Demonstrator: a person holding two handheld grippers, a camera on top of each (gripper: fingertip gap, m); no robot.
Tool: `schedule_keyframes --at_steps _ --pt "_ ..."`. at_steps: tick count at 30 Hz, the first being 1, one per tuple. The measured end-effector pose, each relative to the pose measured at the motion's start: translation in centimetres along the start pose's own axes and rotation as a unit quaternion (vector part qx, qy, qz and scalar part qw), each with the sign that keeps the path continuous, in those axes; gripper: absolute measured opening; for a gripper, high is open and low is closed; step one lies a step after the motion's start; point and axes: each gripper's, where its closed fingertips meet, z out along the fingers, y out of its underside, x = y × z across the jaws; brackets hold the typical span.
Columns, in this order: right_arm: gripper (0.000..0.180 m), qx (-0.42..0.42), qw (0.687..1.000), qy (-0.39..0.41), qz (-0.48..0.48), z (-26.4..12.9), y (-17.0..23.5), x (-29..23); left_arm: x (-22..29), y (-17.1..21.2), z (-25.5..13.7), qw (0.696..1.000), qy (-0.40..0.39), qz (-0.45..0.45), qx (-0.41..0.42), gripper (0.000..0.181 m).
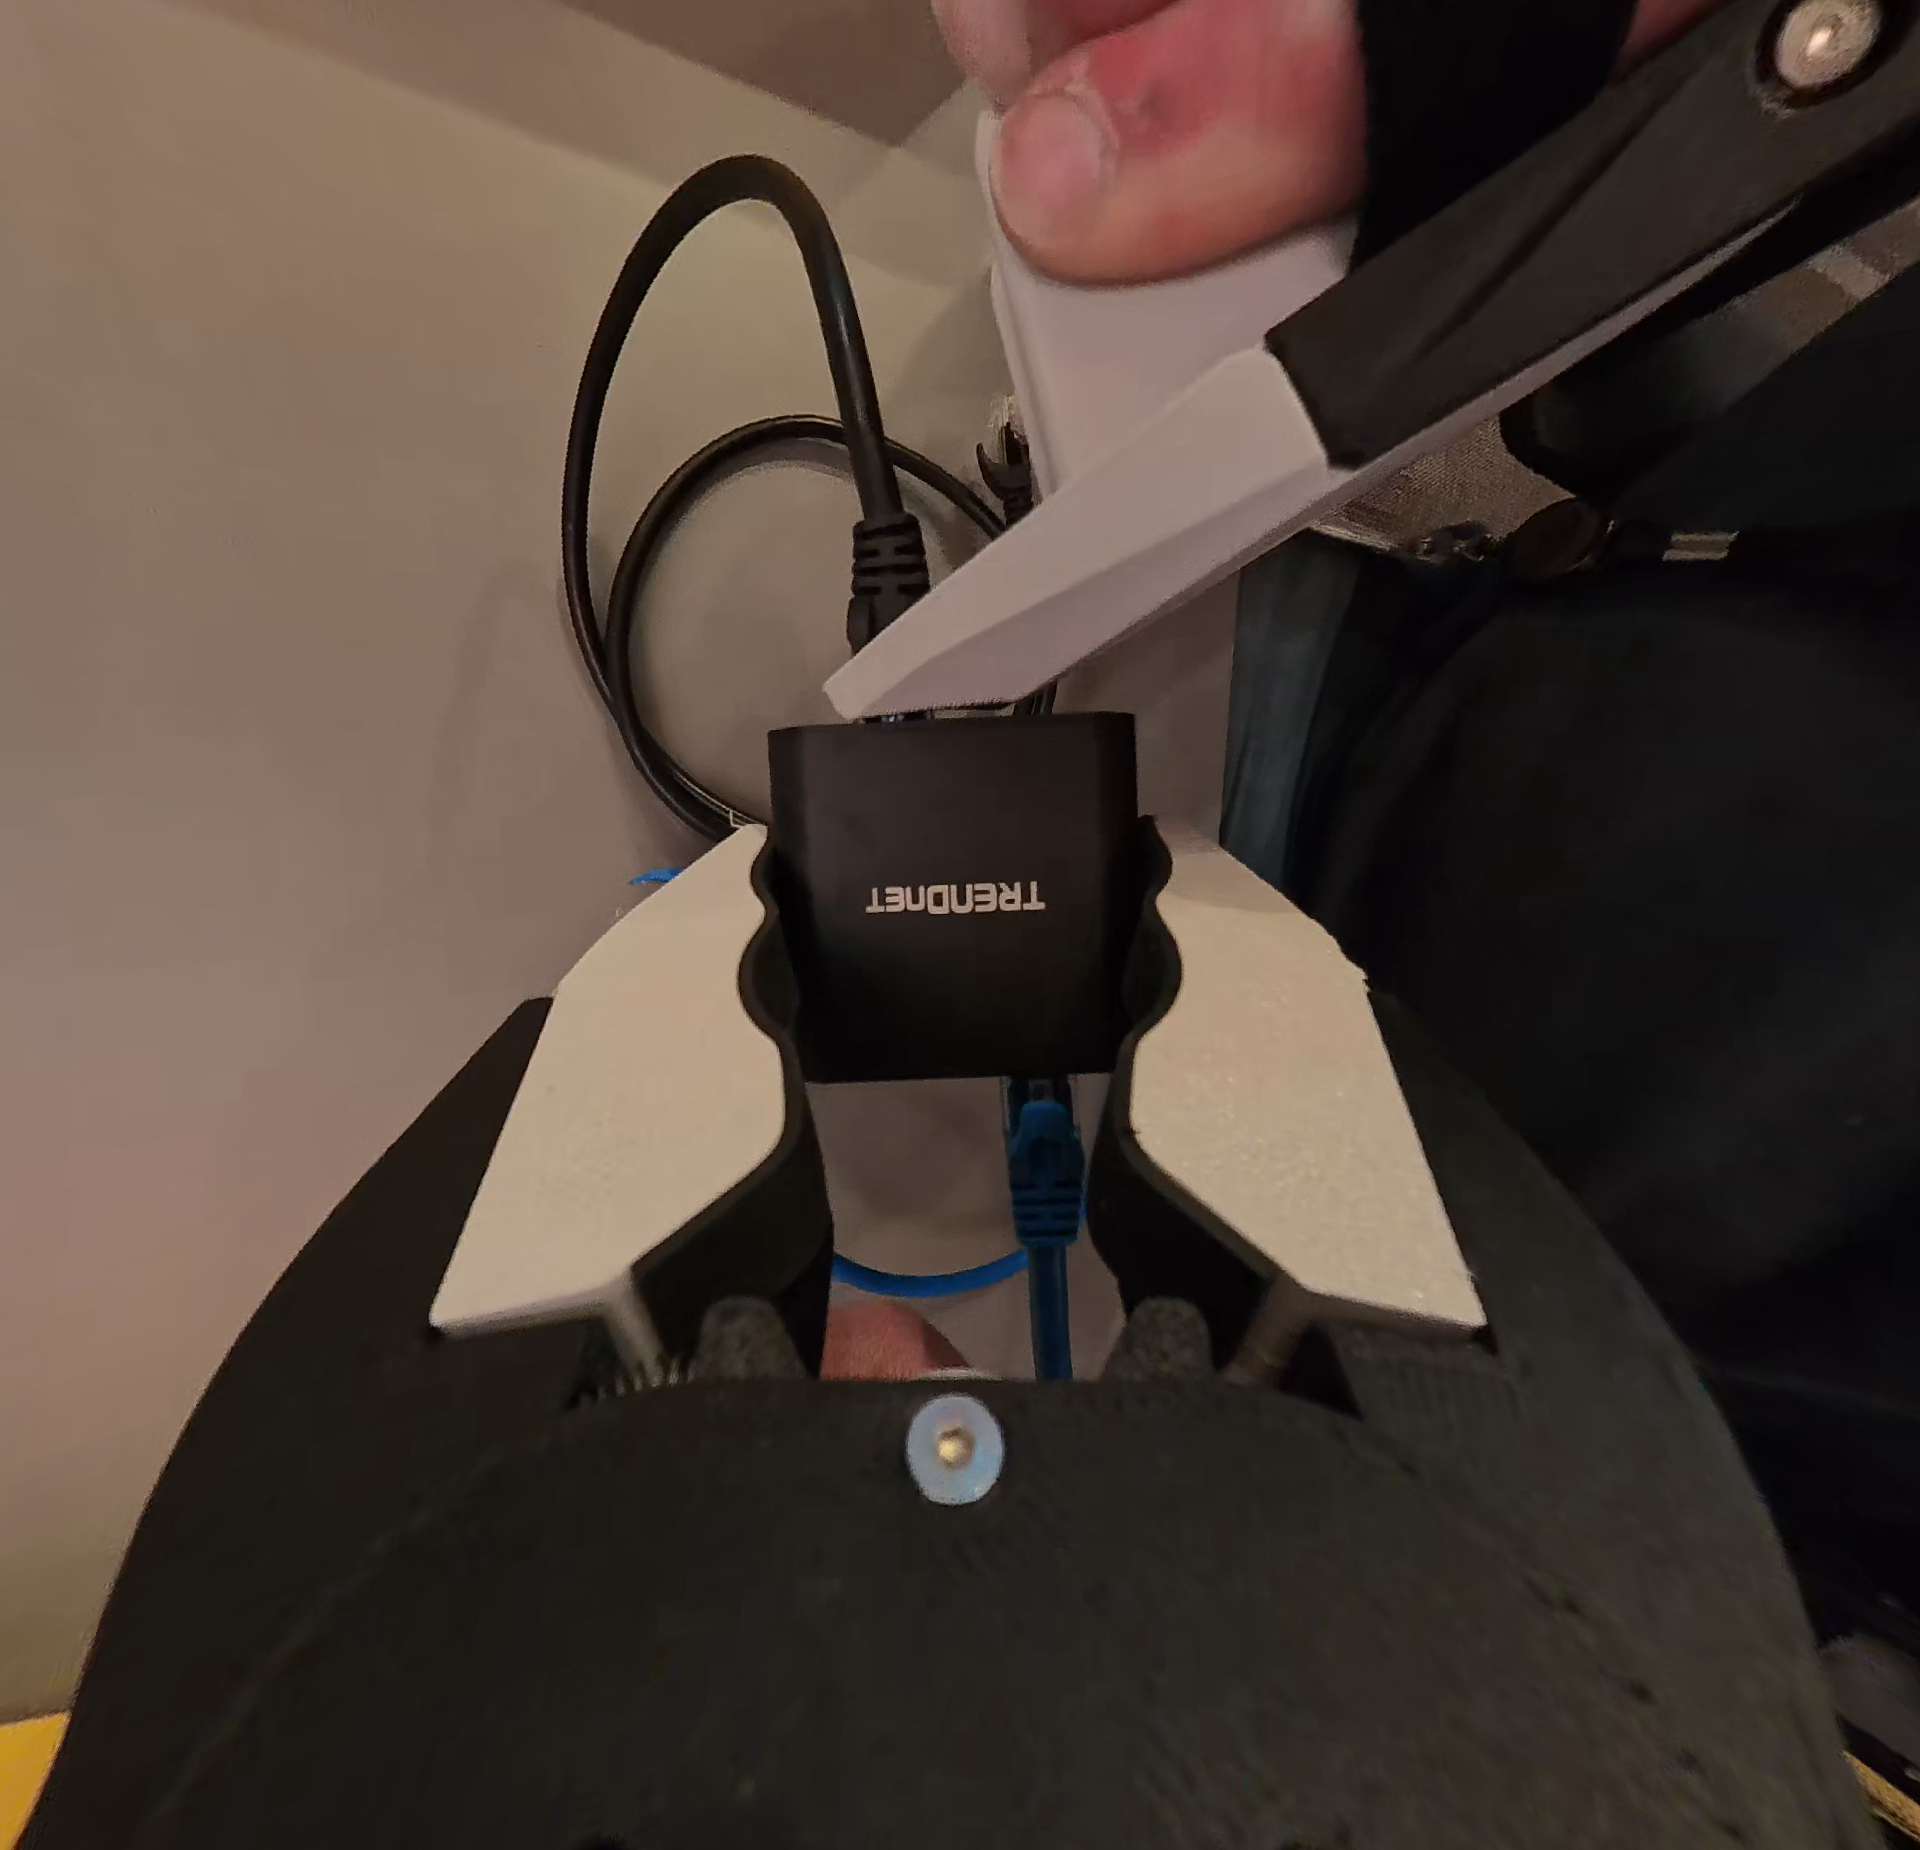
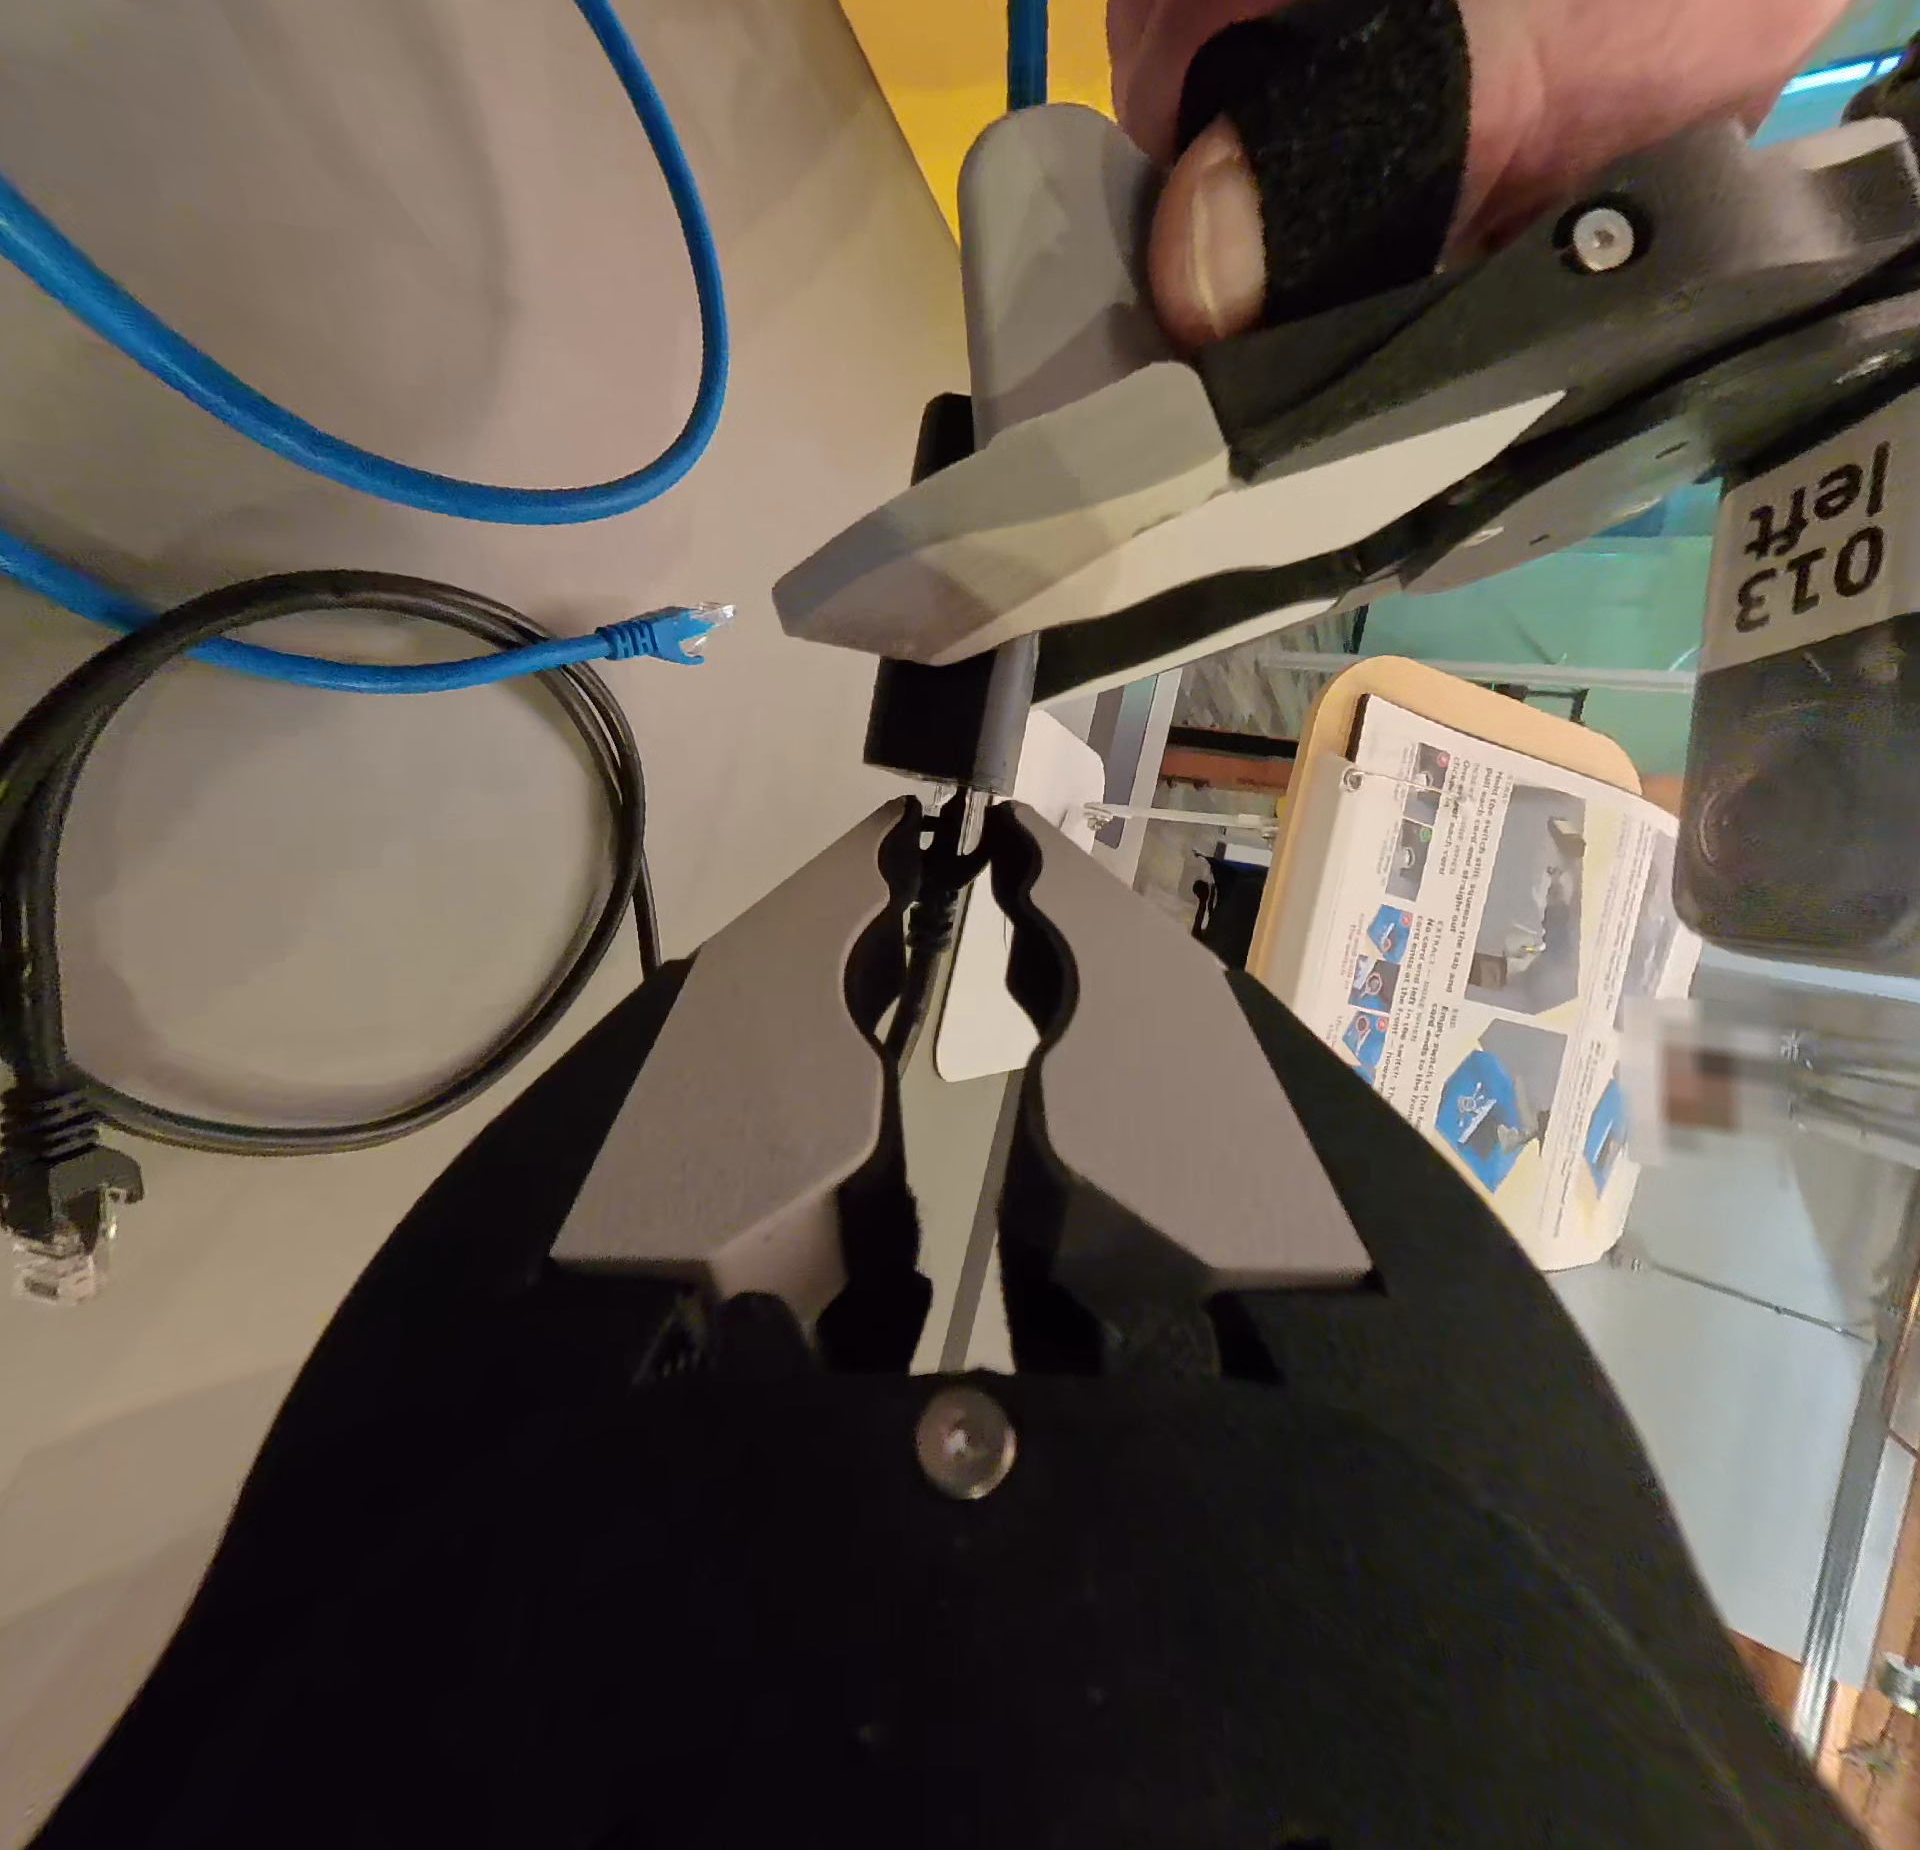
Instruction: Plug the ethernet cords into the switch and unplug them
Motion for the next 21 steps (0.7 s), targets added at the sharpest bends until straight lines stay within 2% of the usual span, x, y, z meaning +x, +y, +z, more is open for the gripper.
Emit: schedule_keyframes --at_steps 1,5,10,14,16,17,19,21 --pt "0.012 -0.006 1.000 0.002 -0.005 0.1 0.0 0.0 -0.1 0.0 0.0 1.000 0.000 -0.002 0.001 0.062" --pt "0.012 -0.012 0.999 0.017 -0.036 0.3 0.1 -0.2 -0.2 0.1 0.2 1.000 -0.004 -0.002 -0.004 0.061" --pt "0.010 -0.044 0.998 -0.010 -0.044 0.7 0.3 -1.1 -0.6 0.5 1.0 1.000 -0.008 -0.010 -0.016 0.061" --pt "0.010 -0.061 0.998 -0.025 -0.001 0.7 1.5 -0.6 -1.1 -0.1 0.2 0.999 -0.001 -0.029 0.015 0.062" --pt "0.011 -0.086 0.995 -0.034 0.026 1.0 4.0 -1.3 -2.4 0.1 -1.4 0.997 -0.017 -0.050 0.048 0.062" --pt "0.011 -0.073 0.996 -0.029 0.041 1.0 3.9 -1.4 -2.9 0.0 -2.3 0.996 -0.022 -0.058 0.064 0.062" --pt "0.011 -0.046 0.996 -0.017 0.071 0.7 2.3 0.0 -3.5 0.5 -2.3 0.997 -0.049 -0.036 0.038 0.062" --pt "0.011 -0.045 0.993 0.002 0.112 0.4 3.2 1.9 -3.4 0.7 -1.9 0.998 -0.045 -0.037 0.031 0.062"
